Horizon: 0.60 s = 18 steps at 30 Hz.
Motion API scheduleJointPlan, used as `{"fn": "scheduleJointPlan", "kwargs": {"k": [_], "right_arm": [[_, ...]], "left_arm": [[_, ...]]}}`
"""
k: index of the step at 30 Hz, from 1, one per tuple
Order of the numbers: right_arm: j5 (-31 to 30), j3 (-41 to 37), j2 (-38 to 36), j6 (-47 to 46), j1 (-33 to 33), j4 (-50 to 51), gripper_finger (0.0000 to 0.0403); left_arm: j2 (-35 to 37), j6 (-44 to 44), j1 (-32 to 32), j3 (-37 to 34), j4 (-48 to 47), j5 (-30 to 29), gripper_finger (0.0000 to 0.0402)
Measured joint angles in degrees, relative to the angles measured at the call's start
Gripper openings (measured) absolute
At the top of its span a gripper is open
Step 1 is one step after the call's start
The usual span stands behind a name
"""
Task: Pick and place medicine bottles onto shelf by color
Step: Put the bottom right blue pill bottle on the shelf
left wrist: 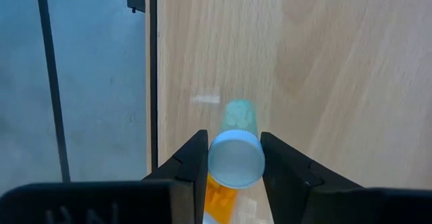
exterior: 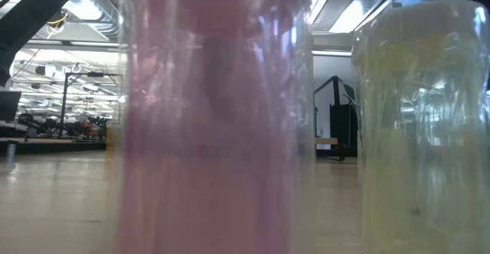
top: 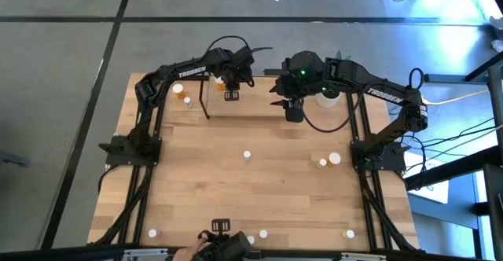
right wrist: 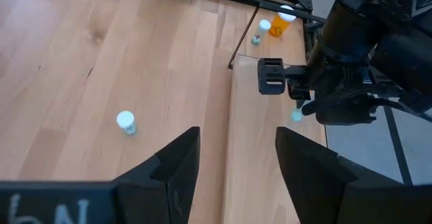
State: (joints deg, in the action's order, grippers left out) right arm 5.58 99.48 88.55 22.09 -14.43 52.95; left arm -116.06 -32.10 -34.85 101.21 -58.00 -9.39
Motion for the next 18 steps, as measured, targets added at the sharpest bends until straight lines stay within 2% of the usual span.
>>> {"fn": "scheduleJointPlan", "kwargs": {"k": [18], "right_arm": [[0.01, 0.0, 0.0, 0.0, 0.0, 0.0, 0.0195]], "left_arm": [[-0.03, -1.57, -0.02, 0.0, 0.02, 1.28, 0.0103]]}}
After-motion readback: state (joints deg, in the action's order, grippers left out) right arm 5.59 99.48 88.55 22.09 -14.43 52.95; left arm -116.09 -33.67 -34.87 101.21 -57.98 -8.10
